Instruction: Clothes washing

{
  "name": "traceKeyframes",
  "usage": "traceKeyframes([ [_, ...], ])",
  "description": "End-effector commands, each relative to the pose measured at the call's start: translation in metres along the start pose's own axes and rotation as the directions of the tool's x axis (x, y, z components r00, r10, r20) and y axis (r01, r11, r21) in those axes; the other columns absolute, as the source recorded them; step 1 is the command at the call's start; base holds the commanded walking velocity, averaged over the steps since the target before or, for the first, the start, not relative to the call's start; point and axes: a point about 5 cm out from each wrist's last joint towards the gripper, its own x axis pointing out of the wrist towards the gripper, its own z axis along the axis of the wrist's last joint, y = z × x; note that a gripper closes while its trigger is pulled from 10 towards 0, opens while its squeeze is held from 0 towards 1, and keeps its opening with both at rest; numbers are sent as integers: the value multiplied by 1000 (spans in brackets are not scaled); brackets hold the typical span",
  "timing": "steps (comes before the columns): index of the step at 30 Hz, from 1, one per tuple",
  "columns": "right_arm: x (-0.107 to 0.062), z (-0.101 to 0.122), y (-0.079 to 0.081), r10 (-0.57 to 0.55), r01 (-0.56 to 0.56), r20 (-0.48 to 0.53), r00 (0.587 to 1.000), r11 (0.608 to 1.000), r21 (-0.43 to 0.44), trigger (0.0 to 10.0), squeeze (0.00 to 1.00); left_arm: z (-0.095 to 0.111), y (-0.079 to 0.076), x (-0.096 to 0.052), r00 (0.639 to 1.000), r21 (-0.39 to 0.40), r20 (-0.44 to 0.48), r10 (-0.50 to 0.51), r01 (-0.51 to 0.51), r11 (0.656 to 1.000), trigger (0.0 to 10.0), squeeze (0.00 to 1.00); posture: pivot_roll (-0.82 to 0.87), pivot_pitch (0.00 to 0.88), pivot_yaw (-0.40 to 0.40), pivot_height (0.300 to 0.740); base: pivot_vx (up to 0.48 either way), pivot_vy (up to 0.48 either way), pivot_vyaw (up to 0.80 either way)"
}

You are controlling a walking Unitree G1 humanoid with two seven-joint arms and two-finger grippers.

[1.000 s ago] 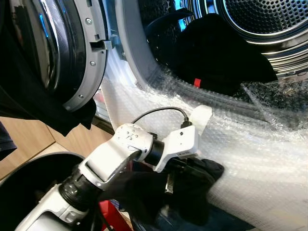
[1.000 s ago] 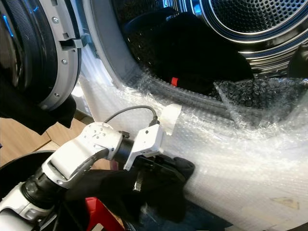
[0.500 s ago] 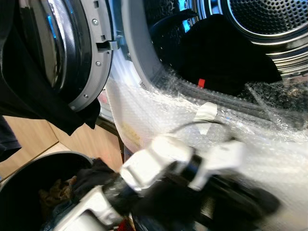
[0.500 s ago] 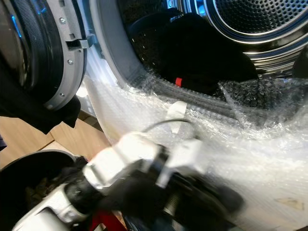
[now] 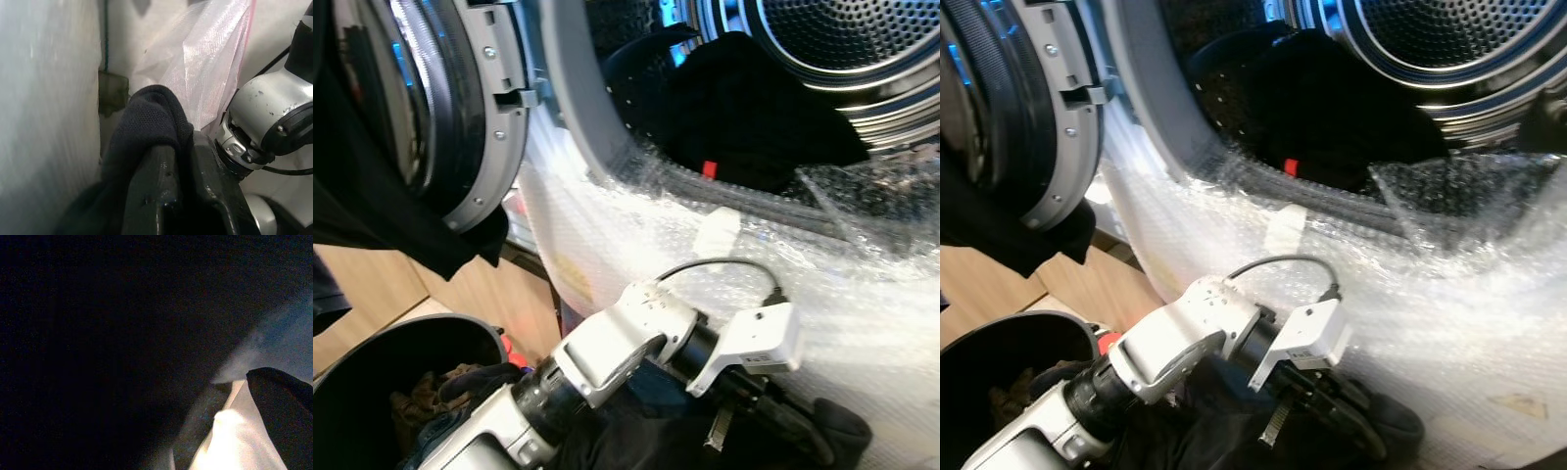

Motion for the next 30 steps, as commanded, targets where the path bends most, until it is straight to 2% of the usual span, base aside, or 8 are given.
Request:
traceKeyframes([
  [1, 0, 0, 1, 2, -2, 6, 1000, 1000, 14, 10000, 0, -3, -6, -7, 1000, -14, 4, 27, -27, 1000, 0, 0, 105, 32, 26, 740, 0, 0, 0],
  [8, 0, -2, 4, 8, -8, 7, 1000, 1000, 13, 10000, 0, -55, -33, -41, 968, -194, -112, 226, -245, 950, 0, 0, 105, 39, 37, 740, 0, 0, 0],
  [12, 0, -3, 5, 10, -10, 7, 1000, 1000, 15, 10000, 0, -62, -43, -45, 960, -228, -139, 244, -270, 935, 0, 0, 105, 44, 37, 740, 0, 0, 0],
  [16, 0, -4, 5, 12, -12, 3, 1000, 1000, 7, 10000, 0, -69, -46, -33, 963, -201, -211, 170, -213, 956, 0, 0, 118, 45, 29, 740, 0, 0, 0],
  [21, 0, 1, 4, 3, -3, 23, 1000, 1000, 20, 10000, 0, -56, -42, -5, 983, -150, -170, 73, -99, 984, 0, 0, 91, 40, 39, 740, 0, 0, 0],
  [23, 0, 2, 4, 3, -4, 25, 1000, 1000, 21, 10000, 0, -55, -42, -3, 984, -144, -169, 64, -89, 986, 0, 0, 89, 40, 39, 740, 0, 0, 0],
  [26, 0, 2, 4, 4, -4, 25, 1000, 1000, 20, 10000, 0, -54, -41, -7, 979, -130, -181, 91, -116, 985, 0, 0, 82, 40, 42, 740, 0, 0, 0],
  [30, 0, 4, 3, 16, -16, 43, 999, 1000, 7, 10000, 0, -49, -46, -31, 968, -147, -175, 181, -207, 967, 0, 0, 91, 46, 39, 740, 0, 0, 0],
])
